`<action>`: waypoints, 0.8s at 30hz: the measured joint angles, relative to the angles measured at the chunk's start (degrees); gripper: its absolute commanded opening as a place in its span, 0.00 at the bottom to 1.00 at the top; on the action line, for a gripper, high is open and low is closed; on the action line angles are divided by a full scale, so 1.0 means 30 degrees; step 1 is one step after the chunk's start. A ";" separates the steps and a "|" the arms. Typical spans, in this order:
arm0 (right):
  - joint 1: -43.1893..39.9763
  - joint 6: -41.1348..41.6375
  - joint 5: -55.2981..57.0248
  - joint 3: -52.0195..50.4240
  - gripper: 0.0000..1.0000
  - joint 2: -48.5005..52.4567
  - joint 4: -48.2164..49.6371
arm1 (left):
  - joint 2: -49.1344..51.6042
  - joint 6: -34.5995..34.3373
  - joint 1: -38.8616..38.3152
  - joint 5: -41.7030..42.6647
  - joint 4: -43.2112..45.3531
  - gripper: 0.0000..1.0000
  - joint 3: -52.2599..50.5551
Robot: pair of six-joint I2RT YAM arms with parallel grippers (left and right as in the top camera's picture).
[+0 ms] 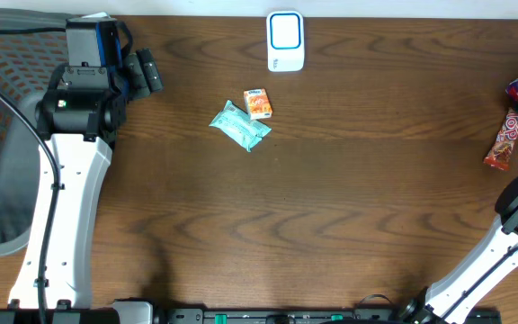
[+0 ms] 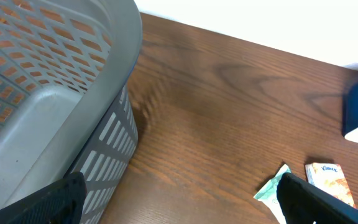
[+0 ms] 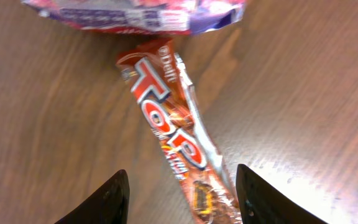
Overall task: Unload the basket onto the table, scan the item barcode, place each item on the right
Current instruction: 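Move the right gripper back to the orange Kleenex pack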
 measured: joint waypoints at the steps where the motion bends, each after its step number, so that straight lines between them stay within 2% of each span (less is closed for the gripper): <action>1: 0.0000 0.0000 -0.0437 0.0000 0.50 0.0000 0.0029 | 0.0000 0.0000 0.0000 0.0000 0.0000 0.98 0.0000; 2: 0.0007 0.0007 -0.1027 0.0000 0.50 0.0000 0.0073 | 0.0000 0.0000 0.0000 0.0000 0.0000 0.98 0.0000; 7: 0.0321 -0.0138 -0.4699 0.0000 0.63 0.0000 0.0022 | 0.0000 0.0000 0.0000 0.0000 0.0000 0.98 0.0000; 13: 0.2244 -0.0554 -0.7963 0.0000 0.84 0.0000 -0.1421 | 0.0000 0.0000 0.0000 0.0000 0.0000 0.98 0.0000; 17: 0.4736 -0.0707 -0.8779 -0.0007 0.91 0.0000 -0.2164 | 0.0000 0.0000 0.0000 0.0000 0.0000 0.98 0.0000; 21: 0.7934 -0.0794 -0.9165 -0.0510 0.99 -0.0022 -0.1311 | 0.0000 0.0000 0.0000 0.0000 0.0000 0.98 0.0000; 24: 1.0360 -0.0845 -0.9333 -0.1333 0.99 -0.0022 -0.0022 | 0.0000 0.0000 0.0000 0.0000 0.0000 0.98 0.0000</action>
